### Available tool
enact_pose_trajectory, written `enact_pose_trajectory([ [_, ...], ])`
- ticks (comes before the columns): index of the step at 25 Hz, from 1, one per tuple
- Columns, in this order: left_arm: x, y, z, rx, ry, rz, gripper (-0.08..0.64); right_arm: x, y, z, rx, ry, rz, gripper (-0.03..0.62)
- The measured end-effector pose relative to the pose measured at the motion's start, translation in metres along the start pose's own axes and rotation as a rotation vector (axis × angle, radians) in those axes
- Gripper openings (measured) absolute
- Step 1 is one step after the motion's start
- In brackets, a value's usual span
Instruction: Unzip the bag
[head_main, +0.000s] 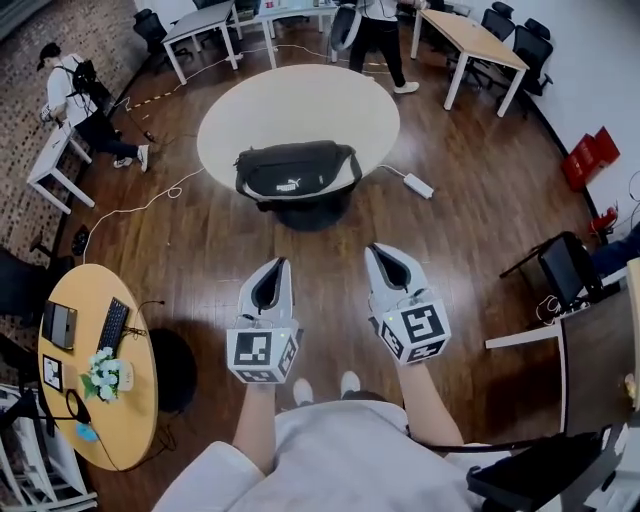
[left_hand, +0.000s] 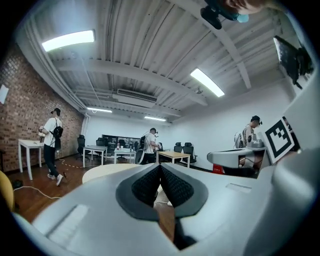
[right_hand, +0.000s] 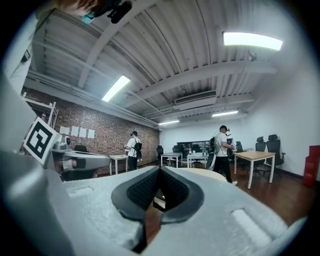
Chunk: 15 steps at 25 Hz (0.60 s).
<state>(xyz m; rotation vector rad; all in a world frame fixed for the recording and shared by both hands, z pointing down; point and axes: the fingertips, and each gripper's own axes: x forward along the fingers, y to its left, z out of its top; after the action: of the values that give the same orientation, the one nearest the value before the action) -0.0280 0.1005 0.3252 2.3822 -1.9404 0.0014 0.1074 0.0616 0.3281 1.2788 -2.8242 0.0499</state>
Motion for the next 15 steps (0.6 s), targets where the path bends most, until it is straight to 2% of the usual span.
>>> enact_pose_trajectory([
  [2, -0.012, -0.005, 0.012, 0.013, -0.025, -0.01, 0.018, -0.001, 0.016, 0.001, -0.004, 0.001, 0.018, -0.008],
  [5, -0.03, 0.007, 0.024, 0.031, -0.078, 0.026, 0.018, 0.0, 0.043, 0.014, -0.047, -0.05, 0.046, -0.008],
  [9, -0.044, 0.026, 0.025, 0.054, -0.111, 0.064, 0.018, -0.007, 0.061, 0.035, -0.103, -0.131, 0.003, -0.008],
  [15, -0.057, 0.042, 0.021, 0.058, -0.123, 0.078, 0.018, 0.0, 0.07, 0.031, -0.087, -0.104, -0.006, -0.008],
])
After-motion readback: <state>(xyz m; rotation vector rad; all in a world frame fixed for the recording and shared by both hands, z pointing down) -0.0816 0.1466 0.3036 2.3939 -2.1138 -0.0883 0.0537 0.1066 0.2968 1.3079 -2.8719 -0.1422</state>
